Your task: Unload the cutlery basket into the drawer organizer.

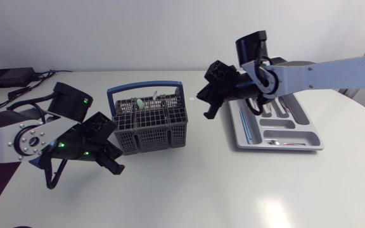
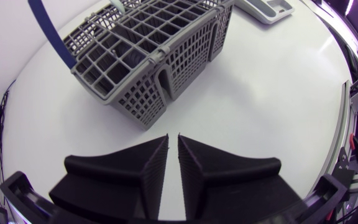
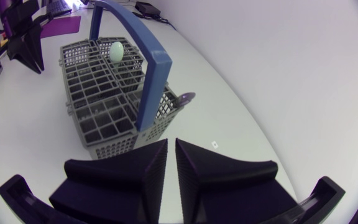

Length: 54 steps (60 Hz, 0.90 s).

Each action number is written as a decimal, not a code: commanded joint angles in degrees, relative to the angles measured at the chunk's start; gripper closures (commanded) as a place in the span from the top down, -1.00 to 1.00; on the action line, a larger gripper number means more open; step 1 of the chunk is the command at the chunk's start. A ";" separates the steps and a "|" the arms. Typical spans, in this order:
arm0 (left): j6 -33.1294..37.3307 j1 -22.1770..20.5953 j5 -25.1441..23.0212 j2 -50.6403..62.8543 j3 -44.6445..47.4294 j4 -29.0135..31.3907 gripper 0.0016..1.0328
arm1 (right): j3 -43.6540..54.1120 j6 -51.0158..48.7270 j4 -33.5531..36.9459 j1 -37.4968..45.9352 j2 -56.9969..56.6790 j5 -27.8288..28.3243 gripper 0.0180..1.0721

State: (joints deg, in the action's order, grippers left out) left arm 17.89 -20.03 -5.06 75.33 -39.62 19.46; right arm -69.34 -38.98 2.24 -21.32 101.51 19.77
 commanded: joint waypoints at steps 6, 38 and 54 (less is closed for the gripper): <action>1.36 0.70 -0.04 3.95 1.38 -2.41 -0.81 | -6.24 6.11 -2.68 -2.15 6.85 -0.87 -0.81; 4.87 8.69 -0.04 8.61 1.03 -11.55 -0.81 | -10.11 9.10 -2.68 -4.43 8.88 5.37 -0.81; 5.14 12.03 -1.71 11.86 -1.08 -17.44 -0.81 | -1.85 6.81 0.40 -6.72 1.58 9.32 -0.81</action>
State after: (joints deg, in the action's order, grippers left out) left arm 21.71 -8.51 -5.61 85.47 -39.33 4.21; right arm -74.48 -31.55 1.37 -25.91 106.43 27.18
